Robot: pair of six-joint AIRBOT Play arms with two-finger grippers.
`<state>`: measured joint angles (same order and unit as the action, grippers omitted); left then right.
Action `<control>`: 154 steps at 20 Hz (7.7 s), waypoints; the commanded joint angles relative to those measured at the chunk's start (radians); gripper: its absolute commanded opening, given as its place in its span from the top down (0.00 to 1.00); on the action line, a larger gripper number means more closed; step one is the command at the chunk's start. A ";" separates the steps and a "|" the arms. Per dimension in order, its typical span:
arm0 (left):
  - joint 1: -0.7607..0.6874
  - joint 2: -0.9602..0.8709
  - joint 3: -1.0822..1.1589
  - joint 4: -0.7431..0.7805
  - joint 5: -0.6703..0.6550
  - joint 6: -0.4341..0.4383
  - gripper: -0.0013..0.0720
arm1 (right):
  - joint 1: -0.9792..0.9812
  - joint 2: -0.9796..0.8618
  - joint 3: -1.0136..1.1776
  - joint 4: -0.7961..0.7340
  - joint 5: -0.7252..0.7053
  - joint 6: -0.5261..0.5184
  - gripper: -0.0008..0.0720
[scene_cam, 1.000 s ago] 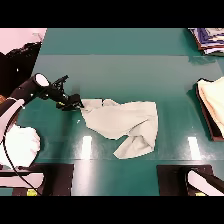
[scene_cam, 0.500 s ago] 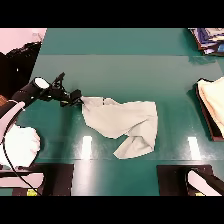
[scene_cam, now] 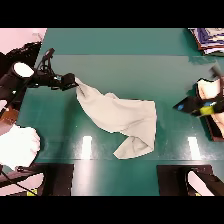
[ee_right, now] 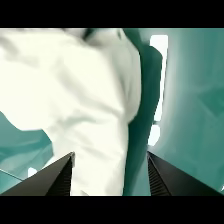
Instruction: Fold the shirts.
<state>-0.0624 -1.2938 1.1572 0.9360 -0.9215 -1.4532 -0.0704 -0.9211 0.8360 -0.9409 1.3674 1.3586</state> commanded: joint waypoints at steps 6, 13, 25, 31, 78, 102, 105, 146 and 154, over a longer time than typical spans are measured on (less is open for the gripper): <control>0.001 0.034 0.016 0.033 -0.089 0.021 0.95 | 0.182 -0.274 -0.146 0.186 -0.342 -0.129 0.30; 0.001 0.034 0.016 0.053 -0.101 0.021 0.95 | 0.201 -0.424 0.115 0.187 -0.336 -0.129 0.52; 0.001 0.291 0.339 0.124 -0.094 0.020 0.95 | 0.158 -0.144 0.451 0.179 -0.319 -0.171 0.97; 0.001 0.410 0.815 0.124 -0.218 0.019 0.95 | 0.143 0.121 0.699 0.038 -0.293 -0.129 0.97; 0.169 -0.158 0.223 0.261 -0.479 0.014 0.28 | 0.064 -0.270 0.313 -0.204 -0.095 0.051 0.40; -0.269 0.367 -0.762 -0.029 -0.178 -0.044 0.43 | -0.141 0.037 0.053 -0.099 -0.137 0.050 0.40; -0.265 0.367 -0.757 -0.064 -0.122 -0.074 0.95 | -0.142 0.037 0.053 -0.111 -0.109 0.049 0.40; -0.087 0.441 0.979 0.310 -0.203 -0.110 0.95 | -0.154 0.166 0.954 -0.003 -0.124 -0.032 0.97; -0.087 0.410 1.004 0.231 -0.217 -0.118 0.95 | -0.318 0.045 1.243 0.008 0.123 0.018 0.97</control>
<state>-0.1509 -0.8646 2.1864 1.1797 -1.1194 -1.5692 -0.3489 -0.8146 1.9827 -0.9363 1.3766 1.3418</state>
